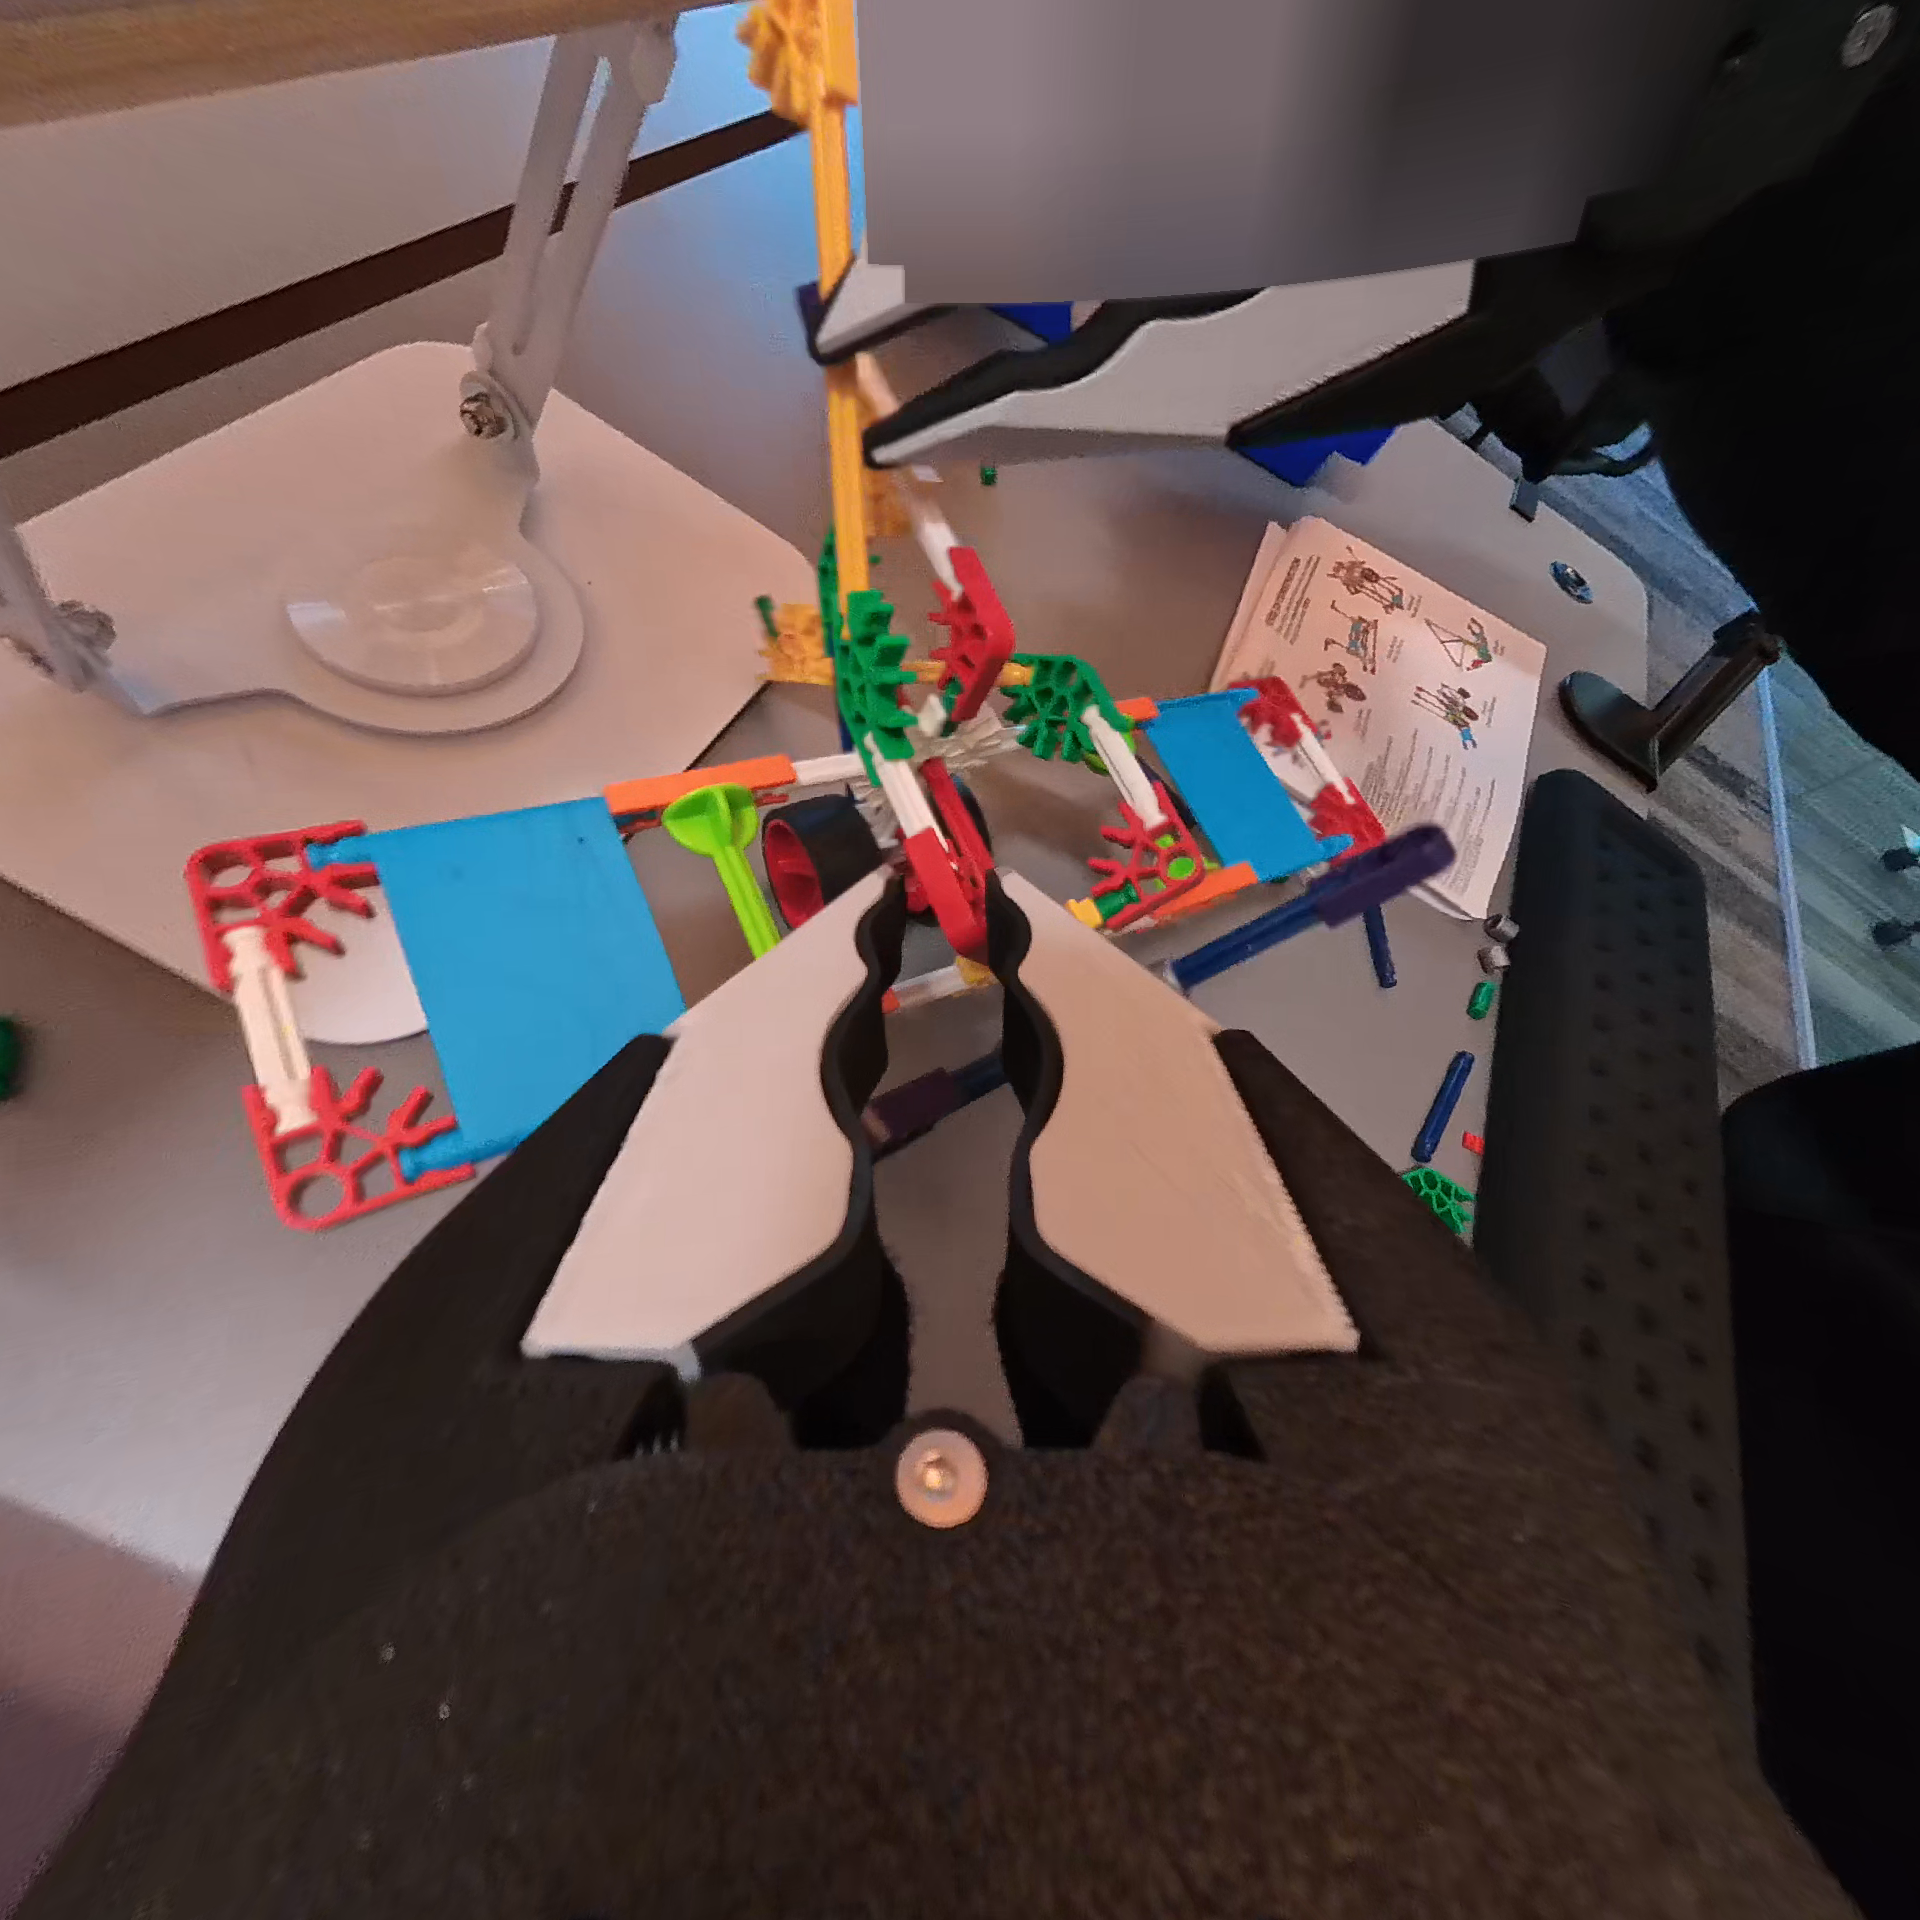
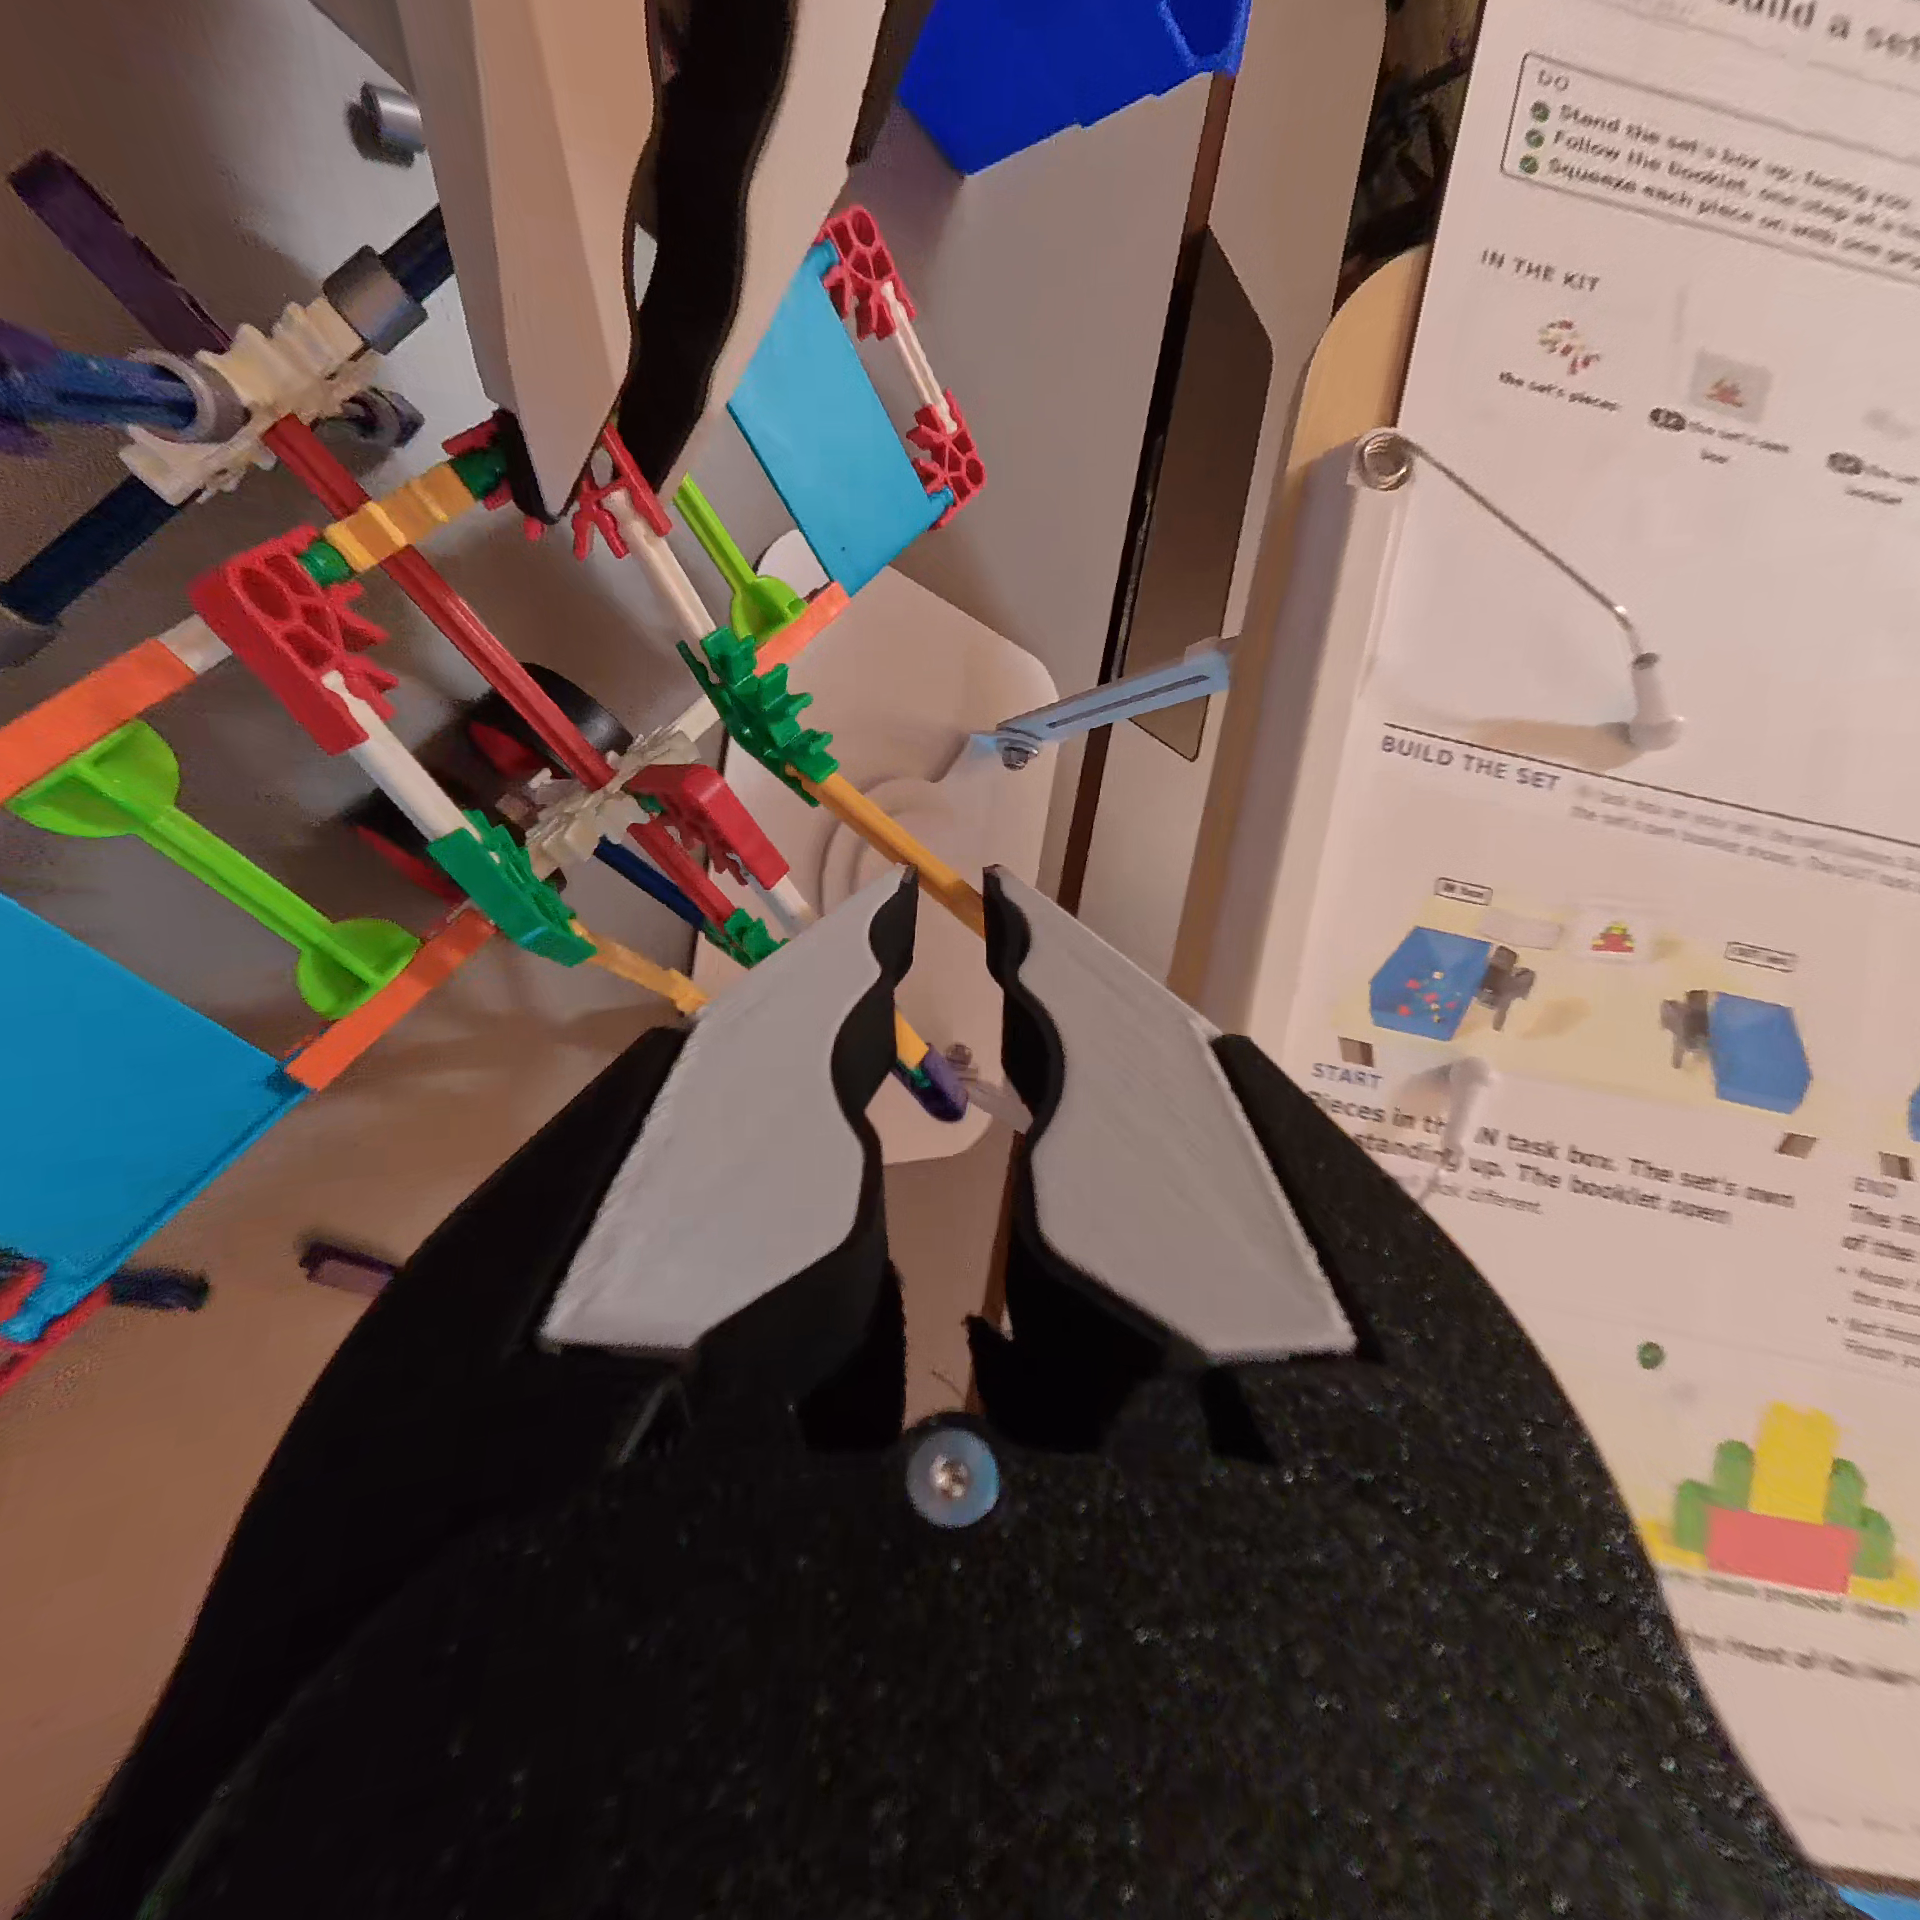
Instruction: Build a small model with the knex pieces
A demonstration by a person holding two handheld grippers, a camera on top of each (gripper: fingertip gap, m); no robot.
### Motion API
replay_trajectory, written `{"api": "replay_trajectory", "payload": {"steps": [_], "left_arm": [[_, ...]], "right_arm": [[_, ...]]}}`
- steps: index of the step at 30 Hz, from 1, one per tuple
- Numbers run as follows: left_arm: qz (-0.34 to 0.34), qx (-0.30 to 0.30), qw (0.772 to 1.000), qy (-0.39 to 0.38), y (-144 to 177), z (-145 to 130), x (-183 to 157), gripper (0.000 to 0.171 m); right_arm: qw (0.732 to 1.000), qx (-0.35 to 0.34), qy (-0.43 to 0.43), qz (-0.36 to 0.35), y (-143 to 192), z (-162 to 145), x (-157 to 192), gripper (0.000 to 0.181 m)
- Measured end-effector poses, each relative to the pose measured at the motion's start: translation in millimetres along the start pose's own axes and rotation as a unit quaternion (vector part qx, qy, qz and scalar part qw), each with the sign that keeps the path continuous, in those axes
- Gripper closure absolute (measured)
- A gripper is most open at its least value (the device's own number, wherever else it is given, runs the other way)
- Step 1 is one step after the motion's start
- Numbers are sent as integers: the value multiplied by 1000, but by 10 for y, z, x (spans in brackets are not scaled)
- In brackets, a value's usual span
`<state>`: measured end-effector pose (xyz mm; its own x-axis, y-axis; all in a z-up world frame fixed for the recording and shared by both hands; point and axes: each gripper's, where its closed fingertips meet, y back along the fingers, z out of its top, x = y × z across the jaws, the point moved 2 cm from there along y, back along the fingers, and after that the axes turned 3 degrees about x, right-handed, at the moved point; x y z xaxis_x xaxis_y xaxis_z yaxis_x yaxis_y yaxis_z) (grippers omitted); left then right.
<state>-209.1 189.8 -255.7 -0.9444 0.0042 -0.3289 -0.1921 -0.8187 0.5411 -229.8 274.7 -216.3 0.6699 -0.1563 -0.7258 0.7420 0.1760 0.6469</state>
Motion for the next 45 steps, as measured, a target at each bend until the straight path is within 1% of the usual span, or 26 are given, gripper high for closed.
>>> {"api": "replay_trajectory", "payload": {"steps": [6,11,13,17,20,29,32,33,34,37,39,40,45], "left_arm": [[-5,7,1000,12,35,-32,4,158],[12,19,1000,0,31,-59,36,160],[15,20,1000,1,27,-65,48,161],[28,19,999,-7,25,-35,47,161],[31,19,999,-9,14,-29,45,161],[51,20,998,-24,22,-8,48,159],[54,25,998,-24,6,-25,52,160],[56,28,998,-24,-1,-35,57,161],[56,29,998,-24,-6,-40,59,161],[56,29,998,-22,0,-37,63,161],[54,27,998,-22,-3,-35,60,161],[53,27,998,-21,-5,-32,61,161],[49,20,998,-21,-3,-12,46,160]], "right_arm": [[998,-16,-50,29,-133,-38,71,169],[995,-24,-80,52,-101,-19,41,171],[995,-27,-85,47,-71,-19,-7,171],[996,-11,-75,36,-67,-83,-42,170],[994,-6,-102,49,-109,-128,-28,169],[981,-37,-179,68,-223,-177,-10,169],[976,-54,-195,75,-161,-154,-38,169],[977,-58,-193,69,-115,-150,-68,165],[978,-56,-190,60,-70,-166,-105,160],[980,-53,-191,35,75,-264,-233,161],[982,-31,-185,17,120,-388,-294,161],[984,-20,-178,10,124,-440,-306,161],[985,12,-168,23,10,-538,-215,165]]}}
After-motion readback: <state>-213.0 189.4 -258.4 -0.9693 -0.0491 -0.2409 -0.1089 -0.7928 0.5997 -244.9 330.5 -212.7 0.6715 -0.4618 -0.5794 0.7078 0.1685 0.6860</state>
